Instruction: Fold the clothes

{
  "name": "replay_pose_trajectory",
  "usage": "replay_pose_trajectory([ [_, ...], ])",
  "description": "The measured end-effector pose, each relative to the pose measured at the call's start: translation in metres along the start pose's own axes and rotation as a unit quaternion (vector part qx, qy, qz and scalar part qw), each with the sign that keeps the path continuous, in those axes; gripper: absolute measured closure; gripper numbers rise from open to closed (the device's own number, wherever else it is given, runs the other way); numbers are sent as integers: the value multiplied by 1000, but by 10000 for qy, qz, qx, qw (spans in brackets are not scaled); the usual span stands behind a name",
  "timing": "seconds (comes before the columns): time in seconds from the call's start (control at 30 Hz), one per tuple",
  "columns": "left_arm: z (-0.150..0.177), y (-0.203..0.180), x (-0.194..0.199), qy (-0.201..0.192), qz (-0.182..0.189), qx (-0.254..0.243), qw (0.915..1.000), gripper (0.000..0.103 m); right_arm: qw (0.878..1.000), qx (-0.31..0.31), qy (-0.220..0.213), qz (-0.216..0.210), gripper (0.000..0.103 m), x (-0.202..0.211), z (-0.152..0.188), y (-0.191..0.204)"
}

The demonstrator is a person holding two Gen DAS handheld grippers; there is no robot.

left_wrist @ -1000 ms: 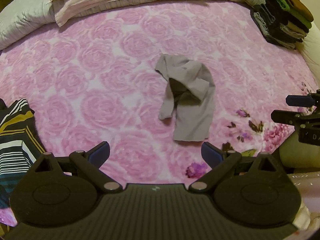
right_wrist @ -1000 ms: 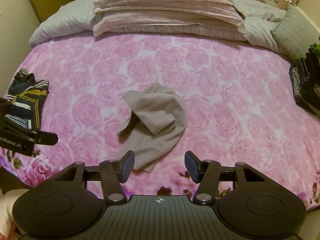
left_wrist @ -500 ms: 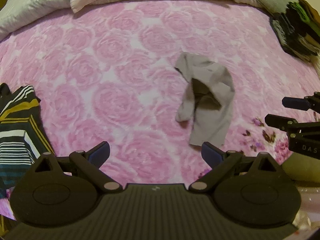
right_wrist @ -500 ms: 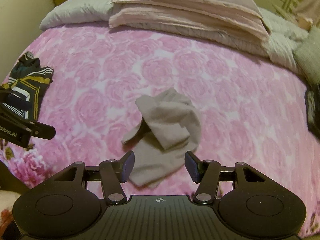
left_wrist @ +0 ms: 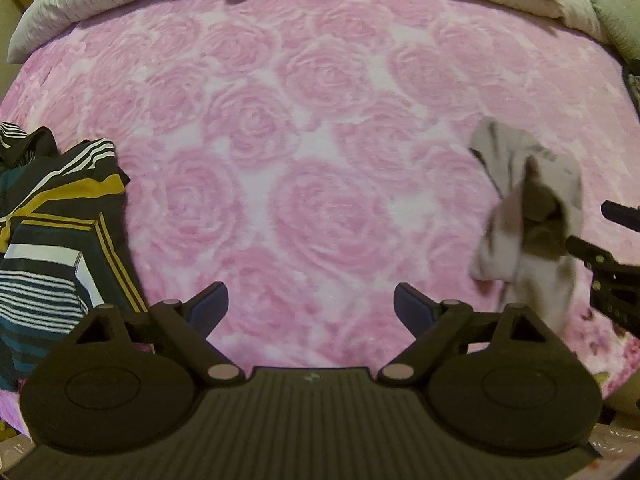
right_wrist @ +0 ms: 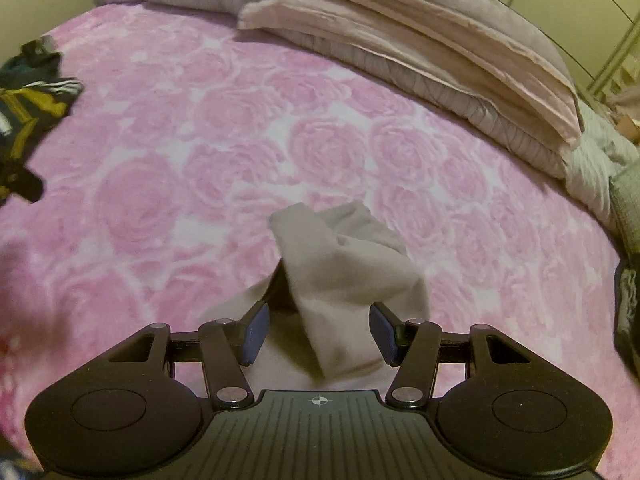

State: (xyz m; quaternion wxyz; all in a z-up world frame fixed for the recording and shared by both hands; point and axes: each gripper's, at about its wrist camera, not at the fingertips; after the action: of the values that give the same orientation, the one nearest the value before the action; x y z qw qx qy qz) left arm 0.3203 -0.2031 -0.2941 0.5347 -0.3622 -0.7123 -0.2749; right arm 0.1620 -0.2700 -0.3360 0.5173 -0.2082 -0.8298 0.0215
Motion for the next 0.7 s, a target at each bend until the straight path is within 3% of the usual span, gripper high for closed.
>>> replay_pose_trajectory([
  [0.03, -2, 0, -5, -7, -36, -33, 10000, 16, 9998, -158, -90, -38, 73, -7, 1, -5],
  [0.07, -4, -1, -9, -20, -47, -75, 10000, 16, 9993, -310, -173, -100, 103, -10, 0, -12],
  [0.17, -11, -9, -22, -59, -40, -296, 9995, 23, 9943, -970, -420, -100, 103, -1, 0, -44],
  [0.27, -22, -21, -31, -103, 78, -508, 9986, 28, 9831, -1714, -605, 217, 103, 27, 15, -87],
  [0.43, -42, -60, -42, -478, 410, -1218, 9906, 28, 9437, -3141, -375, 970, 103, 68, 71, -173],
  [0.53, -47, -94, -56, -755, 630, -1981, 9752, 32, 9205, -3695, -65, 1272, 103, 76, 105, -207],
  [0.6, -49, -122, -68, -947, 774, -2639, 9568, 33, 9057, -4008, 132, 1371, 103, 77, 128, -222],
  [0.7, -50, -157, -84, -1184, 867, -3470, 9263, 34, 8936, -4203, 401, 1520, 103, 78, 150, -238],
])
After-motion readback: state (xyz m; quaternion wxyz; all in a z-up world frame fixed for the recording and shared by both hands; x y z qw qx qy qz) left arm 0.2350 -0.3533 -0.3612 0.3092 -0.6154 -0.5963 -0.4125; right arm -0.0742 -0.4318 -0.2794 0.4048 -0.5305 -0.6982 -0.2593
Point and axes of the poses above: each gripper's, at about its wrist camera, not at the fingertips, and x roughly against the way its jaws point, y to its left, z to its underside, and after that the axes turned 4 degrees about x, right-handed
